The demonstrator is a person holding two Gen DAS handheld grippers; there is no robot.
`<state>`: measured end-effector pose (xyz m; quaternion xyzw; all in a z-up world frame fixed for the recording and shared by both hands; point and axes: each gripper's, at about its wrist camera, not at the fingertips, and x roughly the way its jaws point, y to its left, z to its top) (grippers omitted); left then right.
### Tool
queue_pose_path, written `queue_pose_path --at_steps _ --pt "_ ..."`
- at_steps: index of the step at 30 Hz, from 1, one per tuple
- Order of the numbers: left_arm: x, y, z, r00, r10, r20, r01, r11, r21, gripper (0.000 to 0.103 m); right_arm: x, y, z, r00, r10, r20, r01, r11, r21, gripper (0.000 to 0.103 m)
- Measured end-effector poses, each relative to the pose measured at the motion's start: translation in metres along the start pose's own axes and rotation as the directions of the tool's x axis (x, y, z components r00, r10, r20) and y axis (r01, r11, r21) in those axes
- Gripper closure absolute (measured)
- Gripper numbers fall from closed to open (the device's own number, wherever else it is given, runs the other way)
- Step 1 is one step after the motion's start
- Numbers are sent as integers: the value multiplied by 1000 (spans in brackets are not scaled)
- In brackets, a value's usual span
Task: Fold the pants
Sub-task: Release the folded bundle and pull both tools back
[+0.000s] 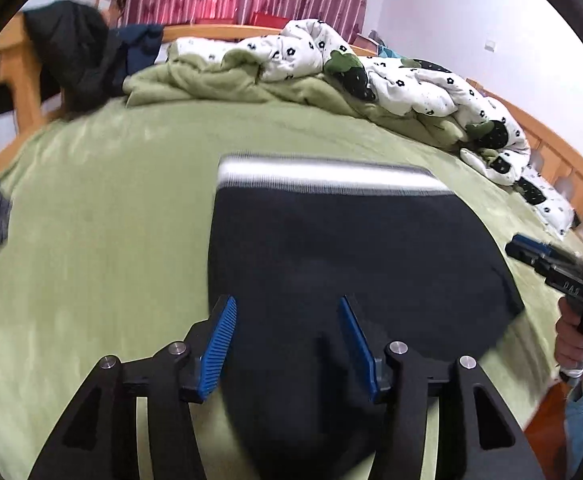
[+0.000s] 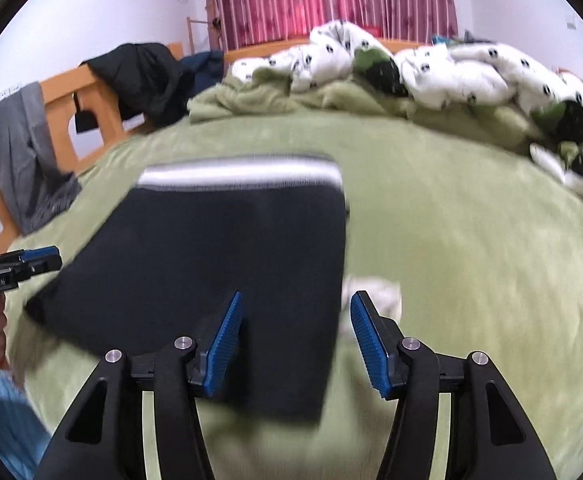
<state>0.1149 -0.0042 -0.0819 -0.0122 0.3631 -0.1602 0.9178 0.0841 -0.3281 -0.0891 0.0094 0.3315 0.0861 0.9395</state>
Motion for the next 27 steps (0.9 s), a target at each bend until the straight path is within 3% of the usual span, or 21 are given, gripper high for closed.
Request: queue_pose_path --at_steps 4,7,11,12,16,21,24,27 --pt "32 -7 48 1000 9 14 -10 999 40 51 46 8 52 999 -36 -4 35 998 -52 47" --pt "62 -7 71 1000 18 6 -18 999 49 48 81 5 71 999 -21 -42 19 999 -39 47" --pt "111 -3 78 991 94 -95 -89 994 56 49 132 -3 77 989 -49 -141 43 998 -40 46" --pt "121 2 78 986 99 -137 -94 995 45 48 132 -5 77 990 -32 -139 27 999 -34 45" --pt "104 3 73 986 79 -145 -78 997 16 47 114 -12 71 990 -33 -136 31 999 -18 45" --pt "75 -11 32 967 37 -253 -32 999 24 46 60 -1 25 991 -58 -119 52 997 -49 46" --pt "45 -19 3 968 39 -248 -37 999 15 45 34 10 1 991 -70 -115 64 996 -54 46" --pt "17 -20 -26 977 52 -205 -63 997 -47 37 13 13 -24 989 -40 -141 43 999 16 46"
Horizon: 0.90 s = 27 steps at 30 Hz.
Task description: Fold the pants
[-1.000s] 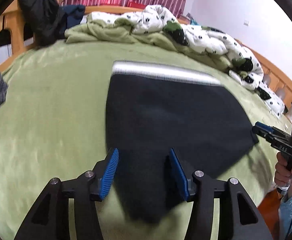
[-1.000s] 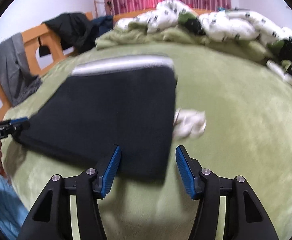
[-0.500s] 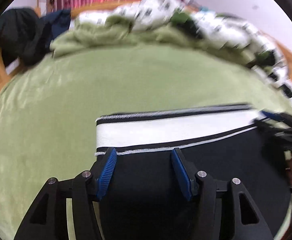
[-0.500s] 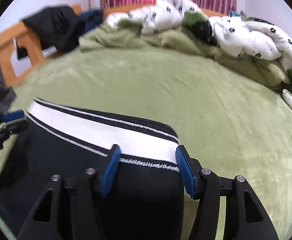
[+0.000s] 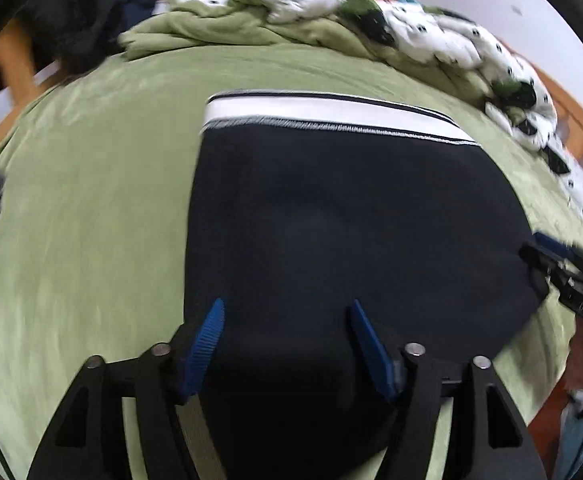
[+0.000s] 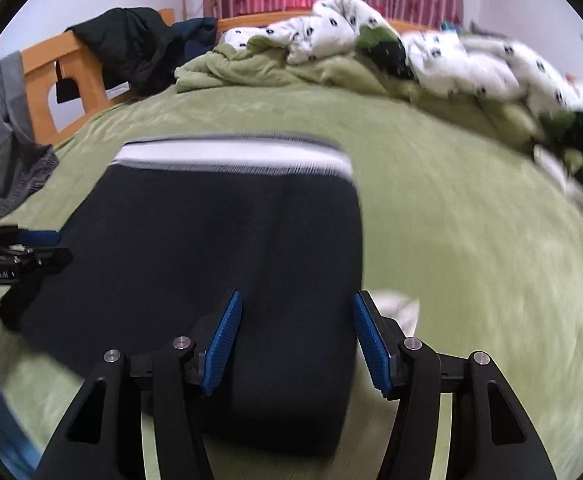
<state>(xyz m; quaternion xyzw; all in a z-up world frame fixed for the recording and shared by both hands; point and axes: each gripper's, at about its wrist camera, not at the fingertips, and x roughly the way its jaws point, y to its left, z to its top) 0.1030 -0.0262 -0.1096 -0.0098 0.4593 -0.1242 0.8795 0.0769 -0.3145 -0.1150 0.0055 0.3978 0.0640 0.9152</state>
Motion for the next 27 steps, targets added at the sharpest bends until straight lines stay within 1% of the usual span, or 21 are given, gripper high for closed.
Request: queue_pose_path --at_steps 1,3,4,7,9,11,14,15,17,20,21,23,24,25,27 --pt "-5 1 -8 1000 -3 12 3 1000 -15 35 -7 0 -8 1000 1 7 -1 1000 20 45" --pt "-15 3 -25 1000 19 7 -19 999 -28 33 -16 -1 -20 1000 11 -20 -10 999 45 45" --pt "-21 4 -30 1000 27 5 -27 999 -31 33 -25 -3 -27 999 20 -30 -17 997 75 46" --pt "-40 9 -46 1000 1 -1 -1 998 -60 33 -49 -6 -38 998 69 -12 -67 990 123 46" --pt "-57 8 -51 1000 2 16 -1 998 -68 33 -72 -4 -41 998 52 19 -54 991 123 46" --pt "-76 2 -52 998 26 60 -22 998 -64 33 -98 -1 -39 998 22 57 -28 992 121 46" --pt "-109 -12 -50 988 71 138 -61 995 -73 32 -132 4 -32 995 16 100 -29 991 130 46" --pt "-119 -17 -50 985 74 158 -63 995 -76 29 -139 5 -30 994 10 107 -23 991 128 46" --pt "-134 -26 -48 979 89 183 -76 994 -75 28 -154 9 -25 993 -27 113 14 993 117 46" --pt "-152 -40 -44 971 119 207 -108 992 -63 27 -165 11 -18 995 -38 94 26 992 123 46" --pt "-158 -44 -44 969 120 215 -110 992 -60 27 -169 11 -17 996 -42 83 32 992 125 46" --pt "-168 -50 -44 966 119 230 -105 992 -69 27 -175 14 -14 993 -84 80 74 990 117 45" --pt "-172 -53 -44 964 120 238 -105 992 -73 27 -180 18 -13 989 -114 97 103 989 105 37" --pt "-178 -56 -45 961 128 246 -112 991 -79 26 -185 20 -12 984 -132 116 121 988 99 23" --pt "-186 -60 -44 951 160 265 -139 986 -97 20 -196 24 -10 978 -140 152 128 988 86 10"
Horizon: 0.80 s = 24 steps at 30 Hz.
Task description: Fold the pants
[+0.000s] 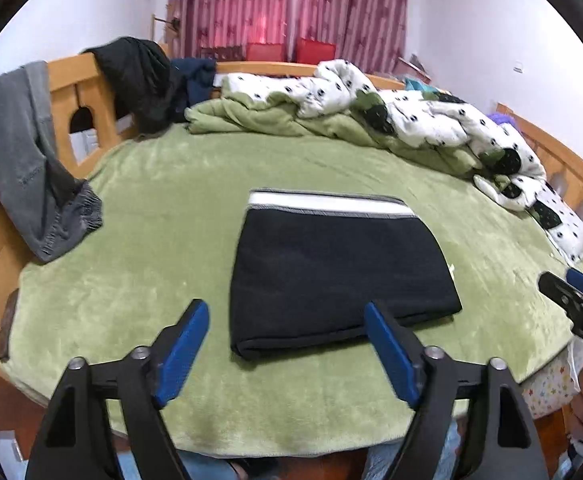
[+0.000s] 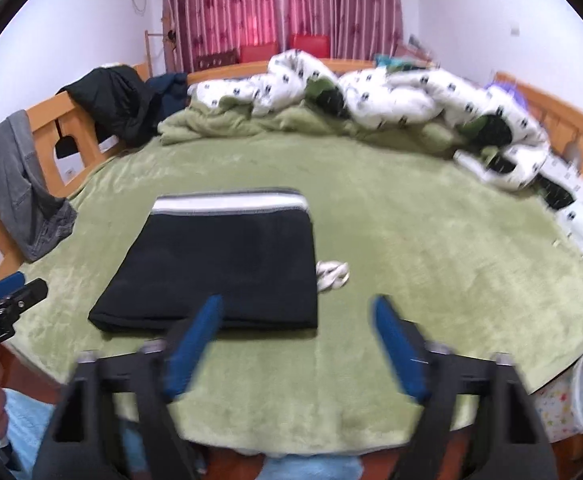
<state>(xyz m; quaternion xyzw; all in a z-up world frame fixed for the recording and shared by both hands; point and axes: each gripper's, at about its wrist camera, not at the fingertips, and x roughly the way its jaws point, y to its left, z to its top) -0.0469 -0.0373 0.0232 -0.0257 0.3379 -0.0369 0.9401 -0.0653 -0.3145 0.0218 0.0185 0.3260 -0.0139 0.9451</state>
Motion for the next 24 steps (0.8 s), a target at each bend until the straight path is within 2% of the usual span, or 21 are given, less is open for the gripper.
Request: queue_pose_path --at_steps 4,24 --pt "-8 -8 6 1000 28 -2 -28 1000 14 16 -11 5 7 1000 -22 10 22 999 -24 7" --pt "-25 -20 7 1000 12 12 -12 1000 -18 16 -36 0 8 998 -55 12 55 998 6 7"
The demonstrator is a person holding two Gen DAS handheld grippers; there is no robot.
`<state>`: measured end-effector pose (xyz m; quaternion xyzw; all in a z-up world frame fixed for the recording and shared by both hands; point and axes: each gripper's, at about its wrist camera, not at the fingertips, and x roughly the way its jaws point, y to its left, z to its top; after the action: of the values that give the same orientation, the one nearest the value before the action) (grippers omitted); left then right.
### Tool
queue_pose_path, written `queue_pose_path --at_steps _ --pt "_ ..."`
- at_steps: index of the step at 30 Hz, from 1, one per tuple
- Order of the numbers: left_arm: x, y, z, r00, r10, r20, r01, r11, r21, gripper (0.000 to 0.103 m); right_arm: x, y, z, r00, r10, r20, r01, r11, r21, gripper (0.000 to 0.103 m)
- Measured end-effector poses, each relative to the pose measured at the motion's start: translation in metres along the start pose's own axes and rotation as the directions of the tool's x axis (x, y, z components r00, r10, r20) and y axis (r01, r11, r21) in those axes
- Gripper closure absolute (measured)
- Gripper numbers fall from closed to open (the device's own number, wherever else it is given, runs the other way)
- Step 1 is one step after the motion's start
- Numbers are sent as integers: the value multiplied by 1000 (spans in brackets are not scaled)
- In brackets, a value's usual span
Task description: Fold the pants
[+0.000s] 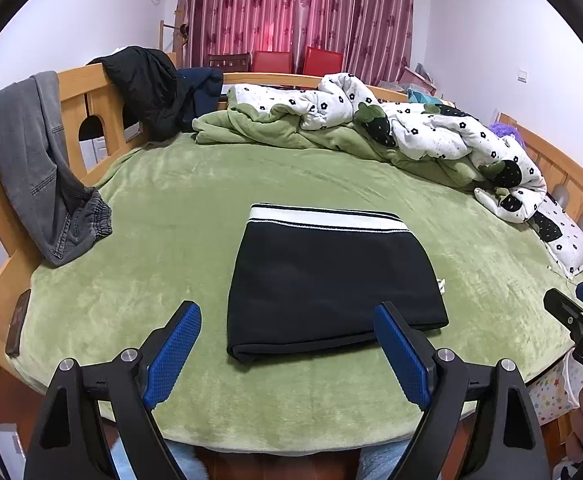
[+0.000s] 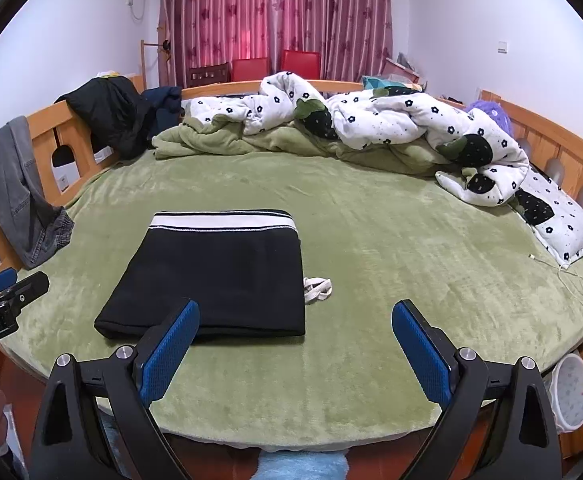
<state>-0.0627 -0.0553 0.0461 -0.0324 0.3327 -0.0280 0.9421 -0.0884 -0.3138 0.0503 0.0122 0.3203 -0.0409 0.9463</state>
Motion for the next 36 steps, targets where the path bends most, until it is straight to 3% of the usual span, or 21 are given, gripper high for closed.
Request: queue_pose_path --at_steps 36 --pt "0 3 3 1000 17 -4 -17 1000 10 16 8 -9 3 1000 -8 -7 8 1000 30 7"
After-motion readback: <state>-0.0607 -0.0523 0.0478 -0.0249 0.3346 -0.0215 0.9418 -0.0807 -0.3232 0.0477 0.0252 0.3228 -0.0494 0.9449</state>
